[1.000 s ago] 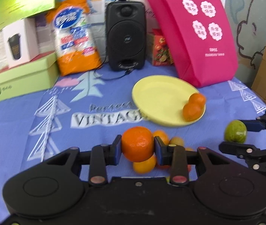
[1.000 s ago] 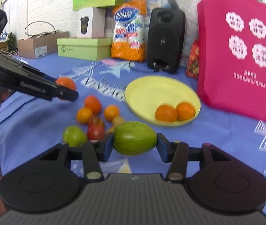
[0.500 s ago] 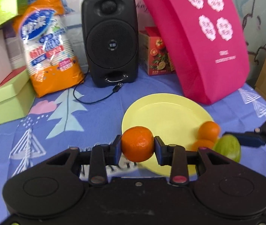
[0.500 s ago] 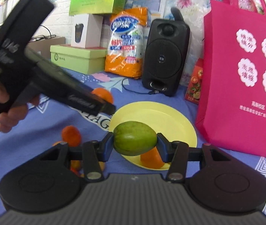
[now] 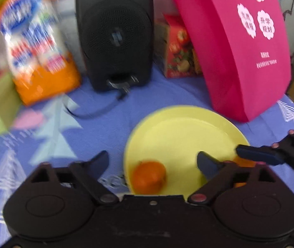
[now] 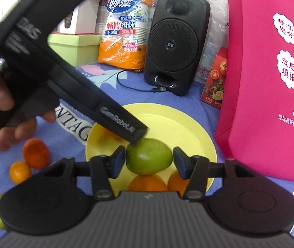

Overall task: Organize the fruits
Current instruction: 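Lower the orange and green mango onto the yellow plate, open both tools, then grasp a green mango with the left tool while the right tool grasps a kiwi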

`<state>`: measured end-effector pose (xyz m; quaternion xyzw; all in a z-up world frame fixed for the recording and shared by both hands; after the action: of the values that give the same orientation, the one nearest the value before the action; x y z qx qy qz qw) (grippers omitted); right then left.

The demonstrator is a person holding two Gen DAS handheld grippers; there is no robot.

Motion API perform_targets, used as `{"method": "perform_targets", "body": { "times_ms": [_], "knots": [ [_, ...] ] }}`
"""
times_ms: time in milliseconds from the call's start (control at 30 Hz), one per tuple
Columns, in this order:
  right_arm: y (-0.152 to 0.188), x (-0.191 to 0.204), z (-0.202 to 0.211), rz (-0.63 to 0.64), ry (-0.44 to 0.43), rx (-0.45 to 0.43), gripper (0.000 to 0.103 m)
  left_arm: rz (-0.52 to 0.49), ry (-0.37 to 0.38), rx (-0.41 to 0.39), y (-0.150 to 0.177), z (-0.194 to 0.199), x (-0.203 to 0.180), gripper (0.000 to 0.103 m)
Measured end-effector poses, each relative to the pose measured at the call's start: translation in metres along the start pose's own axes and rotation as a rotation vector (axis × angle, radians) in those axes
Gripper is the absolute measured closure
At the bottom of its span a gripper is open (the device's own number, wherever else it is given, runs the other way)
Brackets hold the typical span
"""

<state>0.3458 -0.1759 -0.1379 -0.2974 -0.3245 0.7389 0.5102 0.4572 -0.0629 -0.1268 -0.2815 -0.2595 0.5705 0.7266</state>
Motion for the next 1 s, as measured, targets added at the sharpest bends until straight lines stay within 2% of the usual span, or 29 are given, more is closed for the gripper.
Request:
{"method": "perform_targets", "body": {
  "times_ms": [67,400,700,900,1000],
  "knots": [
    [0.0,0.0,0.007,0.0,0.004,-0.011,0.046,-0.022,-0.017,-0.016,0.001,0.01,0.002,0.009],
    [0.018,0.006,0.062,-0.038,0.018,-0.052,0.043,0.066,-0.026,-0.089,0.021,0.081,0.031,0.009],
    [0.048,0.031,0.103,-0.056,-0.017,-0.051,0.042,0.12,-0.105,-0.088,0.082,0.136,0.06,0.009],
    [0.065,0.059,0.113,-0.067,-0.098,-0.038,0.042,0.115,-0.137,-0.056,0.13,0.149,0.063,0.01],
    [0.073,0.076,0.113,-0.05,-0.127,-0.02,0.042,0.098,-0.124,-0.037,0.148,0.149,0.055,0.016]
  ]
}}
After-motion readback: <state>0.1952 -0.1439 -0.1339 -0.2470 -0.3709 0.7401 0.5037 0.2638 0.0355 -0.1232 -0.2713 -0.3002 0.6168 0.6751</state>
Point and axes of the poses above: each gripper's, at about its wrist camera, not at the fingertips, and z roughly against the way its jaws point, x to its left, y to its underside, the point moved 10 cm from there along -z, roughly the way its jaws point, and after that the axes turned 5 degrees about -y, right-handed, at the moved point
